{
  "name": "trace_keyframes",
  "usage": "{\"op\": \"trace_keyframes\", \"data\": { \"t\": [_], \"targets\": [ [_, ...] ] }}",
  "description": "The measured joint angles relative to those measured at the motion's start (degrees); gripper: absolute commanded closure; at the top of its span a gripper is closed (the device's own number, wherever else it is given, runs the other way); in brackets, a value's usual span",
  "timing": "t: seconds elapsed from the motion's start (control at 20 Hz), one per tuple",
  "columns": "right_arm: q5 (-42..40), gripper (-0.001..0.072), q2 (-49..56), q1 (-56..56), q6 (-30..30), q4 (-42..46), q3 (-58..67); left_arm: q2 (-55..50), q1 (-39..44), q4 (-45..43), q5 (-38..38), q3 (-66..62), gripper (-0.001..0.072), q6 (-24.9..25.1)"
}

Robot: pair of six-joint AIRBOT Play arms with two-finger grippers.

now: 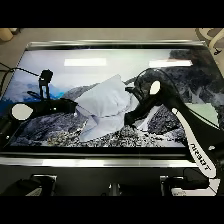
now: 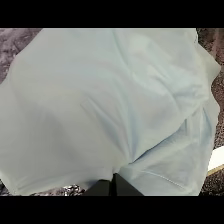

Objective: Fold the shirts.

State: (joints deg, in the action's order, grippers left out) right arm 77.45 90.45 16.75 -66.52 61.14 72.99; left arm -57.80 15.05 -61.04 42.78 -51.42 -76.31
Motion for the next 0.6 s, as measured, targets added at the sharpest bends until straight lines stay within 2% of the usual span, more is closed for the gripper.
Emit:
{"op": "trace_keyframes", "data": {
  "t": [0.45,0.5,0.6],
  "targets": [
    [-16.0,0.0026,1.2,6.6,-8.5,-6.4,-7.8,0.1,0.0,0.0,1.2,0.0,0.0686,0.0],
    [-18.0,0.0047,1.6,7.1,-9.6,-6.9,-7.9,0.1,0.0,0.0,1.2,0.0,0.0686,0.0],
    [-20.3,0.0141,2.1,8.0,-10.6,-8.3,-8.1,0.1,0.0,0.0,1.2,0.0,0.0686,0.0]
  ]
}}
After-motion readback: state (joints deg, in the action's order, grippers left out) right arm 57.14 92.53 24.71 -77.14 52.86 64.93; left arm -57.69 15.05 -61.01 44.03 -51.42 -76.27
